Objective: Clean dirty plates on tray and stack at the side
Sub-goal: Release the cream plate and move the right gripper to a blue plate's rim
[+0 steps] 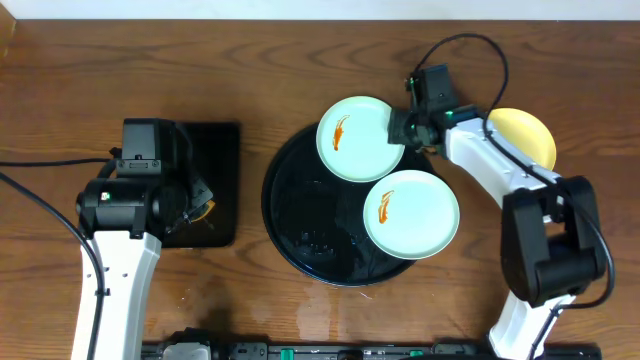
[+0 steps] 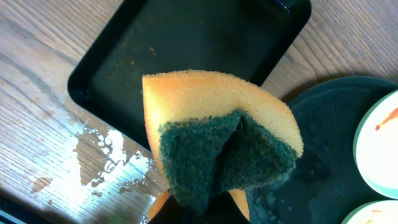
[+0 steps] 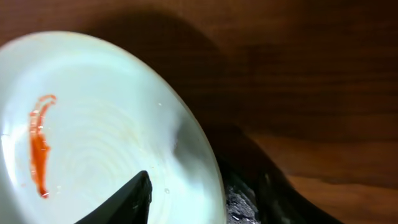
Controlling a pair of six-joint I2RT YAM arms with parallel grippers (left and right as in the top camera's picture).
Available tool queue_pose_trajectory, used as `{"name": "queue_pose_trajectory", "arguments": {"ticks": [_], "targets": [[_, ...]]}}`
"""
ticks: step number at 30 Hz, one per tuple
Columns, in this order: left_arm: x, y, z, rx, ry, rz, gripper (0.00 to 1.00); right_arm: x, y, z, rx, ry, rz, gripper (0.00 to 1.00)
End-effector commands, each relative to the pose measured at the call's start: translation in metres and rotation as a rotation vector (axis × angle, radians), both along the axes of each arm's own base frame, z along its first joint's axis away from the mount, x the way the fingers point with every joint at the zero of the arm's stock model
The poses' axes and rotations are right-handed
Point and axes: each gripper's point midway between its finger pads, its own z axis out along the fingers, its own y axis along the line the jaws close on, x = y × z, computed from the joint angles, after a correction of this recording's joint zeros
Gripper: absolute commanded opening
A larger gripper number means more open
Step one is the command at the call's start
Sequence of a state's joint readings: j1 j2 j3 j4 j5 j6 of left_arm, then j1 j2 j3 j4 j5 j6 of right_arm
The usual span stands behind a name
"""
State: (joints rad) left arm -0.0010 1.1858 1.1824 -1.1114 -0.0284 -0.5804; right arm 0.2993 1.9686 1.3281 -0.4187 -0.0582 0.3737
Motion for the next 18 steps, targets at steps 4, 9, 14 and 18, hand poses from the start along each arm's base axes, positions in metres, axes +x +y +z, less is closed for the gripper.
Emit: {"name": "queue_pose_trajectory", "arguments": {"ticks": [4,9,14,18], "targets": [[0.002,0.001,0.003,-0.004,-0.007,0.017,0.08,-0.002,0.004,-0.012,-0.024,0.016,-0.018,0.49],[0.002,0.002,0.003,-0.004,-0.008,0.017,0.08,-0.009,0.004,-0.017,-0.026,0.049,-0.023,0.25],[0.003,0.002,0.003,-0.004,-0.012,0.017,0.08,-0.018,0.013,-0.02,-0.034,0.071,0.003,0.24],[0.003,0.002,0.003,-0.004,-0.011,0.017,0.08,-0.028,0.033,-0.027,-0.043,0.086,0.05,0.24]]}}
